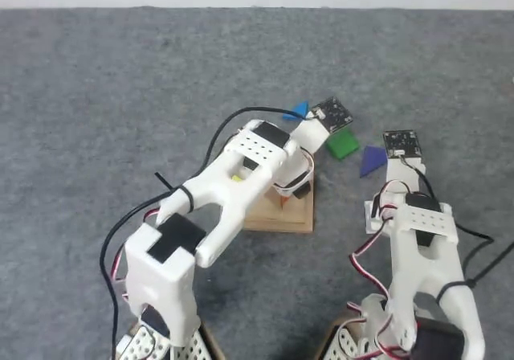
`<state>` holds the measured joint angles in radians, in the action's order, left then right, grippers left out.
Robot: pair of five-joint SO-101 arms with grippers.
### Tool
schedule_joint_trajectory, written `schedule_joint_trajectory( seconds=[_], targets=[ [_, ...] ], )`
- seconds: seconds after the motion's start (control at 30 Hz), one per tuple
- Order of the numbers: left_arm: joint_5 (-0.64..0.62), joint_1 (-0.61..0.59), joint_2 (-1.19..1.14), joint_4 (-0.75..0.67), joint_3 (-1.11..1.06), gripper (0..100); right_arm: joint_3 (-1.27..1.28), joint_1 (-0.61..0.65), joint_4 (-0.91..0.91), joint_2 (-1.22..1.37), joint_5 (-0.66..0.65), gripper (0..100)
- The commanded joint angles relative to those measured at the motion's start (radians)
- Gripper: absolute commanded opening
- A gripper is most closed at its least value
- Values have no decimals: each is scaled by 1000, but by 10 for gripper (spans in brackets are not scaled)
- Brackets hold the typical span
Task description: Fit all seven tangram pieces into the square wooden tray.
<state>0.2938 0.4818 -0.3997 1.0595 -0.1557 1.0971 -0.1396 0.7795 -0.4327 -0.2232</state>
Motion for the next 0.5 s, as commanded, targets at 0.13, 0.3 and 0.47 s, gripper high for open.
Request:
schedule_joint_trajectory(
  seconds=[0.13, 0.3, 0.47],
  targets=[
    [5, 0, -89, 49, 147, 227, -5, 12, -16, -30, -11, 292],
    [5, 32, -132, 130, 211, 226, 2, 12, -19, -30, -11, 292],
    [5, 75, -127, 199, 231, 225, 2, 12, -19, -30, -9, 292]
  ],
)
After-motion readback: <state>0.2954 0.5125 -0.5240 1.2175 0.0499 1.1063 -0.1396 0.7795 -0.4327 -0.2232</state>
